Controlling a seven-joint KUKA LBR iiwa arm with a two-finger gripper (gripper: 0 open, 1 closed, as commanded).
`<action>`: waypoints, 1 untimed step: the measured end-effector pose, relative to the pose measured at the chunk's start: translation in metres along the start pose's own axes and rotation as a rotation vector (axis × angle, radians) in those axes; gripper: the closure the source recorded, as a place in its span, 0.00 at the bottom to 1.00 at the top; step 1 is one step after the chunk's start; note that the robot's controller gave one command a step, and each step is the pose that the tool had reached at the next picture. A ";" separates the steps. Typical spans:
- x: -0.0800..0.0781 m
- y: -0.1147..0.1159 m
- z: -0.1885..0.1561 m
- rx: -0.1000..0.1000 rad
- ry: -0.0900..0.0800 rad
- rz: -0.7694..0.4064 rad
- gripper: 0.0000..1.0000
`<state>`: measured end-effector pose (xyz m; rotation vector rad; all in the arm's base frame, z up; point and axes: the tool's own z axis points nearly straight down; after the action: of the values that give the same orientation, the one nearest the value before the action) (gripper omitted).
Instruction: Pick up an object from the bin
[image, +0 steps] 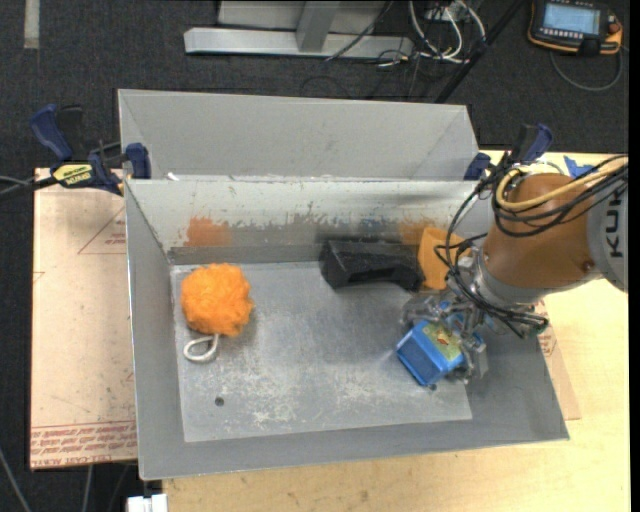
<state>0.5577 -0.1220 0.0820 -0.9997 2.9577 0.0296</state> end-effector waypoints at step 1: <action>0.000 0.000 0.000 0.000 -0.001 0.000 1.00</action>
Offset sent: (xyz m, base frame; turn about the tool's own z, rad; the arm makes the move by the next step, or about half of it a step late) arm 0.0000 0.0000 0.0000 0.0000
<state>0.5577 -0.1221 0.0820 -0.9992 2.9573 0.0295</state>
